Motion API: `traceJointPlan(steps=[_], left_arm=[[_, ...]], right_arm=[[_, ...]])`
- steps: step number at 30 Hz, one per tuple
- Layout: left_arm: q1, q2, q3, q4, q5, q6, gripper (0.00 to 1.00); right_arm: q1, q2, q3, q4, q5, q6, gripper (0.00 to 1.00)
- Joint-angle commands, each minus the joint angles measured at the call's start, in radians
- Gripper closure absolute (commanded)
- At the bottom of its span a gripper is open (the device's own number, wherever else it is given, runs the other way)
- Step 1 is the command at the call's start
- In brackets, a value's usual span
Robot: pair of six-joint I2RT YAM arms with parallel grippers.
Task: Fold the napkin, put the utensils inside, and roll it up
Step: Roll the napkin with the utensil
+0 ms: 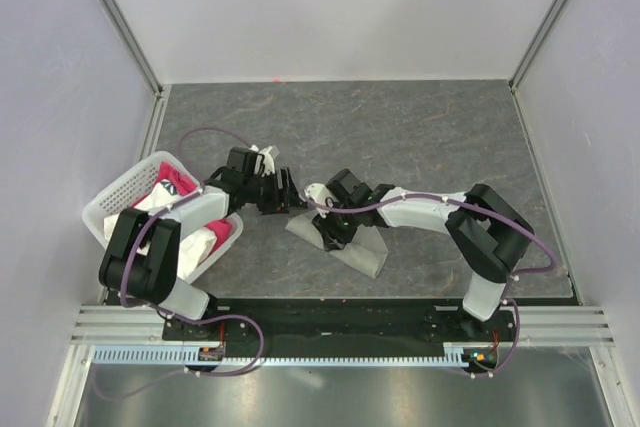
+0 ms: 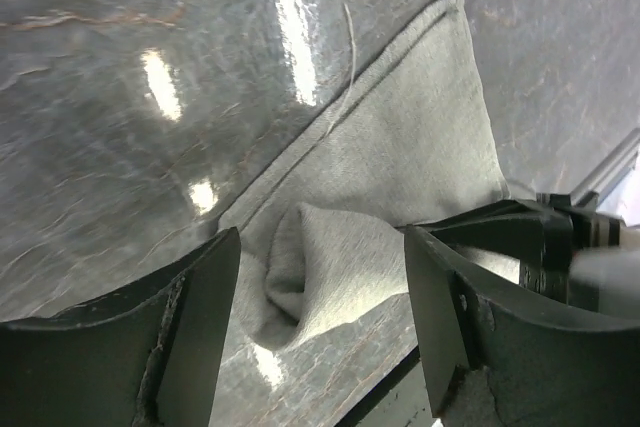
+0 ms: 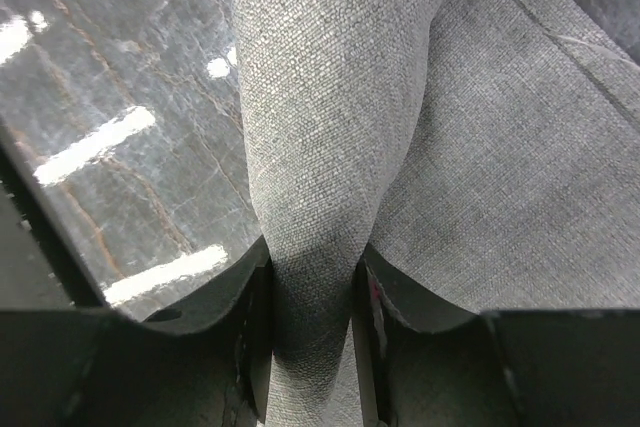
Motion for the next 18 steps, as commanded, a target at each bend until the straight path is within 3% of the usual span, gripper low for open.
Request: traceJointPlan(steps=[1,10,18], left_arm=[[0.008,-0.062,-0.021,0.013,-0.067,0.022,0.26],[0.008,-0.131,-0.124,0.158,0.018,0.005,0.26],[0.006,-0.088,-0.156,0.264,0.095,-0.015,0.32]], right_arm=[[-0.047,0.063,-0.036,-0.03,-0.189,0.009,0.61],[-0.158,0.145,-0.016,-0.02,-0.392,0.005,0.62],[-0.213,0.207,0.005,-0.018,-0.463,0.005,0.62]])
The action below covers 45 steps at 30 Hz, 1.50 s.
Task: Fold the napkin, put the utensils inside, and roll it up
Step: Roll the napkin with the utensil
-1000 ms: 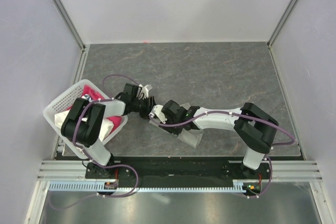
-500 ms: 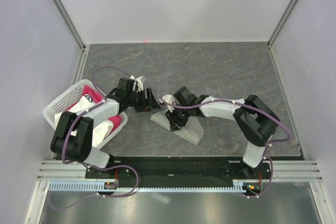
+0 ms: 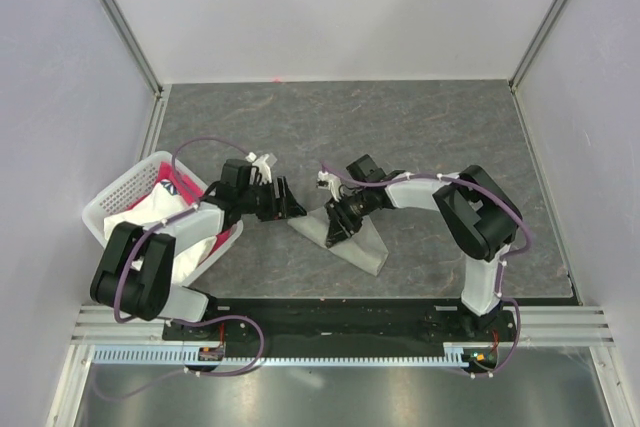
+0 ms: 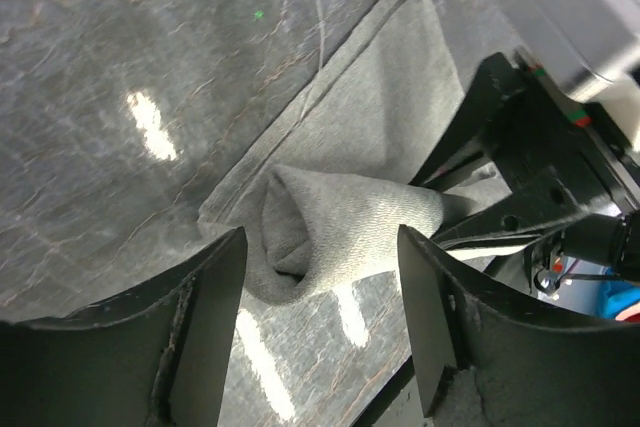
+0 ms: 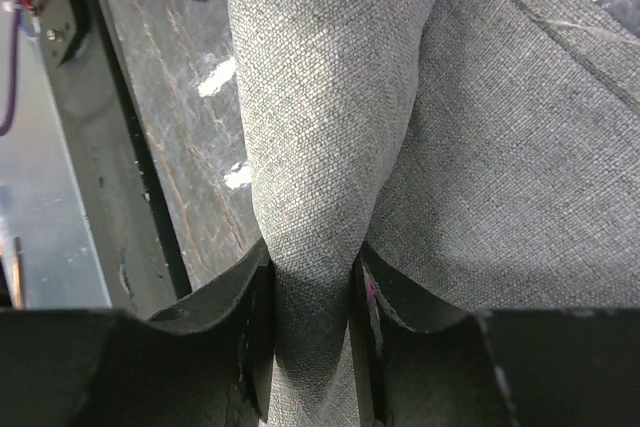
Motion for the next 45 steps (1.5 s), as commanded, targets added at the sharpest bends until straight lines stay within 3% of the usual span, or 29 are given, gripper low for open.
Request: traceJointPlan(steps=[1,4,5,8,13,18,24,30,37,40,45], left_arm=[[0.003,0.03,-0.005,0.113,0.07,-0.012,0.33],[0.001,0.055,-0.005,0.148,0.108,-0.018,0.42],[0.001,0.078,-0.005,0.165,0.117,-0.02,0.51],[0.0,0.122,0.0,0.169,0.142,-0.023,0.62],[0.001,0.164,0.008,0.16,0.145,-0.029,0.75],[0.0,0.211,0.053,0.108,0.13,-0.02,0.79],[0.0,0.257,0.103,0.044,0.127,-0.009,0.81],[-0.002,0.286,0.127,0.015,0.128,-0.007,0.82],[-0.002,0.311,0.162,-0.027,0.12,-0.018,0.82],[-0.002,0.32,0.184,-0.057,0.114,-0.02,0.82],[0.0,0.322,0.204,-0.074,0.11,-0.023,0.82]], right_arm=[[-0.011,0.078,-0.01,-0.059,0.01,-0.029,0.62],[-0.016,0.097,-0.004,-0.061,0.004,-0.029,0.61],[-0.017,0.106,-0.003,-0.061,0.004,-0.029,0.61],[-0.02,0.109,0.005,-0.061,0.005,-0.028,0.61],[-0.026,0.094,0.016,-0.069,0.05,-0.02,0.53],[-0.025,0.037,0.017,-0.075,0.119,-0.002,0.32],[-0.02,-0.087,0.007,-0.073,0.277,0.017,0.23],[0.033,-0.233,-0.03,-0.016,0.491,0.028,0.18],[0.231,-0.376,-0.081,0.039,0.812,-0.028,0.15],[0.337,-0.379,-0.086,0.034,0.976,-0.069,0.1],[0.455,-0.306,-0.089,0.028,1.095,-0.109,0.13]])
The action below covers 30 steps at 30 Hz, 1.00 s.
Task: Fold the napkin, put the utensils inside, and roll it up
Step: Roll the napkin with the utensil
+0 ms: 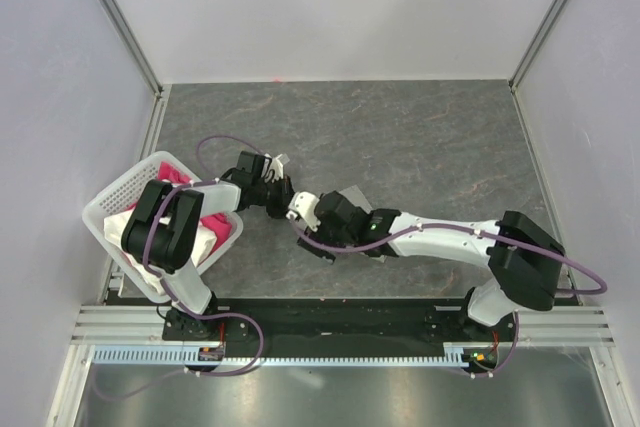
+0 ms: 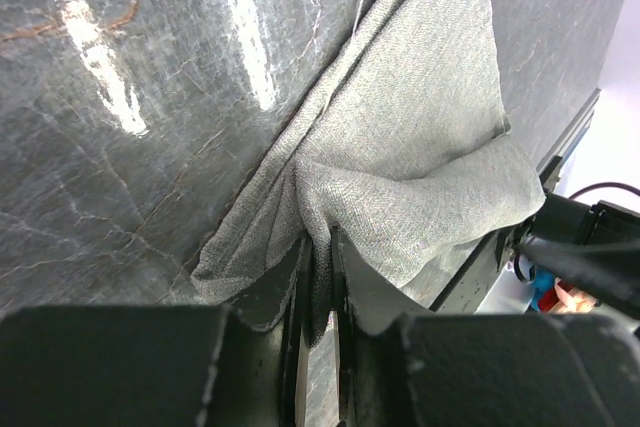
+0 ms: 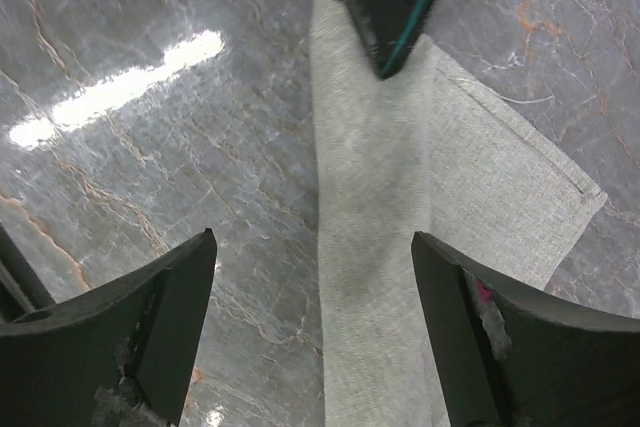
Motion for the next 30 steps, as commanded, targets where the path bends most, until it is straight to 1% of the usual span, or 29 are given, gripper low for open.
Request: traceJointPlan(steps=[1,4,9,17,25,27,28,29,30], left_arm=[[0.0,0.011,0.036,-0.034,-0.018,-0.007,0.82],[0.0,0.011,0.038,-0.04,-0.018,-0.004,0.82],[0.0,0.008,0.033,-0.043,-0.02,-0.001,0.82],[0.0,0.015,0.039,-0.045,-0.015,0.004,0.82],[0.0,0.006,0.044,-0.042,0.002,0.018,0.82],[-0.001,-0.012,0.042,-0.033,0.006,0.018,0.79],[-0.001,-0.021,0.041,-0.029,0.006,0.021,0.77],[0.0,-0.03,0.041,-0.029,0.005,0.019,0.74],[-0.001,-0.052,0.041,-0.031,0.005,0.015,0.67]], right_arm=[[0.064,0.066,-0.011,0.007,0.192,-0.055,0.15],[0.075,0.106,-0.002,0.012,0.228,-0.049,0.19],[0.076,0.135,-0.004,0.03,0.281,-0.057,0.2],[0.075,0.16,-0.011,0.05,0.288,-0.098,0.22],[0.052,0.238,-0.01,0.045,0.243,-0.089,0.33],[0.027,0.246,-0.008,0.035,0.191,-0.081,0.37],[0.02,0.246,-0.005,0.03,0.168,-0.074,0.42],[0.0,0.246,-0.005,0.026,0.112,-0.072,0.44],[-0.011,0.246,0.0,0.013,0.082,-0.069,0.48]])
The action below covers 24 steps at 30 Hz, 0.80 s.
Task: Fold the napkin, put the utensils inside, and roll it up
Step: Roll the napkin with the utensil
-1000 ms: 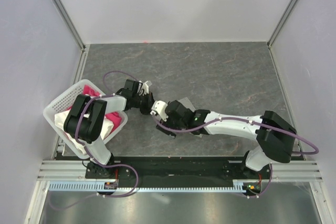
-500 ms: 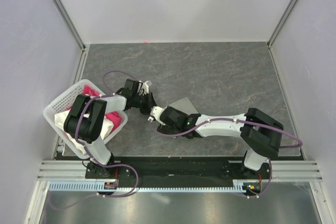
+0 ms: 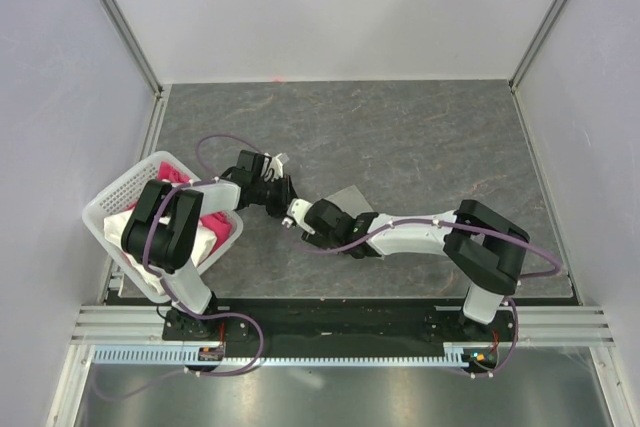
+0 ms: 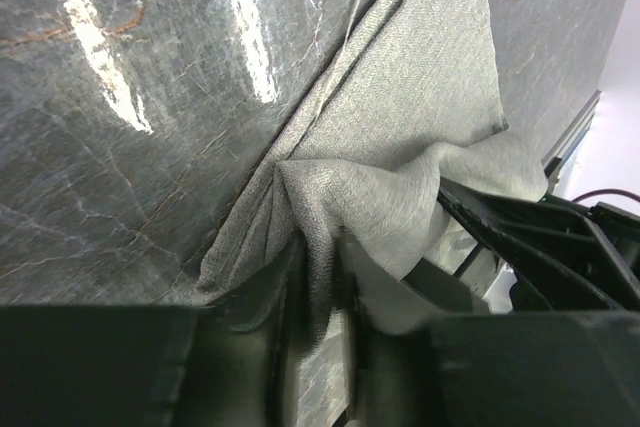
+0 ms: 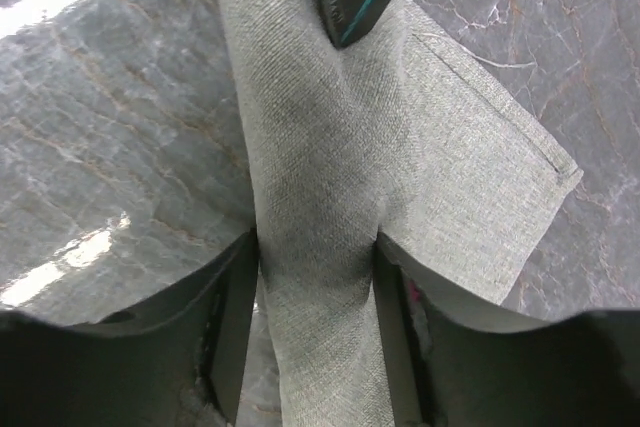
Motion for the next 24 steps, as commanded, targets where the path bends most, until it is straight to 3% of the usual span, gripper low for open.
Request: traceJointPlan(steps=[1,6,9,16,24], left_arm=[[0.0,-0.063,0.028,-0.003,0.007,0.012,0.63],[0.0,-0.142,0.061,-0.069,-0.067,0.006,0.39],[0.001,-0.205,0.071,-0.115,-0.145,0.014,0.33],[0.006,-0.317,0.006,-0.138,-0.275,0.026,0.3],[0.006,-0.422,-0.141,0.033,-0.176,0.012,0.3]], right_arm=[[-0.058,0.046,0.003,-0.07,-0.178,0.03,0.49],[-0.121,0.069,0.037,-0.14,-0.407,0.038,0.58],[-0.153,0.088,0.098,-0.203,-0.508,0.047,0.59],[-0.224,0.106,0.189,-0.329,-0.66,0.067,0.59],[-0.287,0.155,0.311,-0.463,-0.792,0.073,0.59]])
